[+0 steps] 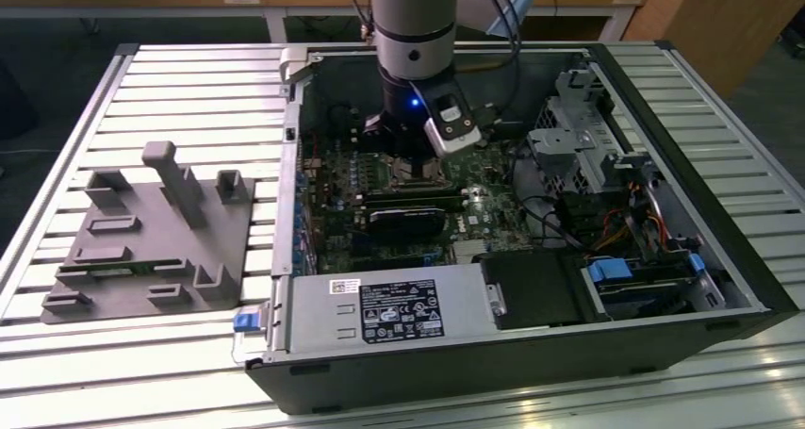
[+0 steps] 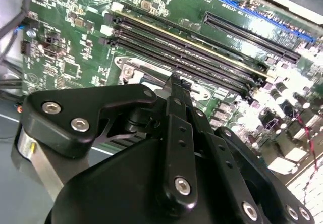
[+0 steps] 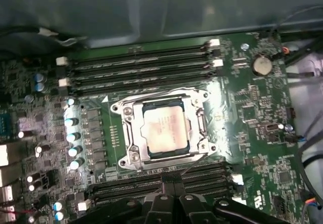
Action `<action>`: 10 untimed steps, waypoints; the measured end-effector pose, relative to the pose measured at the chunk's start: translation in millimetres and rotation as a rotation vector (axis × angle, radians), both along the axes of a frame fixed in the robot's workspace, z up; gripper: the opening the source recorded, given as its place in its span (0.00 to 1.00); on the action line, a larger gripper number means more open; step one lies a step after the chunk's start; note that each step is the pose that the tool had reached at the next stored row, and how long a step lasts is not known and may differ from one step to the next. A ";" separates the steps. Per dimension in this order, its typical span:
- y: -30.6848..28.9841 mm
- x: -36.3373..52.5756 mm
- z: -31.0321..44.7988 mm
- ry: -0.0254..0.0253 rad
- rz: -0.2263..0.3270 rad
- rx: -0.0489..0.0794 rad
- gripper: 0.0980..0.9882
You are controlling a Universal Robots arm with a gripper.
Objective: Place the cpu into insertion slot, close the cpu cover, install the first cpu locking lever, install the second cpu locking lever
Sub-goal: 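Install the second cpu locking lever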
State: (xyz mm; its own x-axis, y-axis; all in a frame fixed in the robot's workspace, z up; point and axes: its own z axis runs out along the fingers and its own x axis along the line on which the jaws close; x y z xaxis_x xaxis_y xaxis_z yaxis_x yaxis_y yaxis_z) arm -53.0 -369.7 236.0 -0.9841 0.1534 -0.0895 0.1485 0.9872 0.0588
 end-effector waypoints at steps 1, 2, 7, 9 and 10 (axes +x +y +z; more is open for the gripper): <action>-0.3 -0.7 -1.0 -0.0001 0.009 0.000 0.01; -0.7 -1.5 -1.8 -0.0001 0.016 0.001 0.01; -4.0 -4.6 -4.6 -0.0002 0.042 0.002 0.01; -5.5 -5.8 -5.2 -0.0002 0.045 0.005 0.01; -6.3 -6.5 -5.5 -0.0002 0.045 0.007 0.01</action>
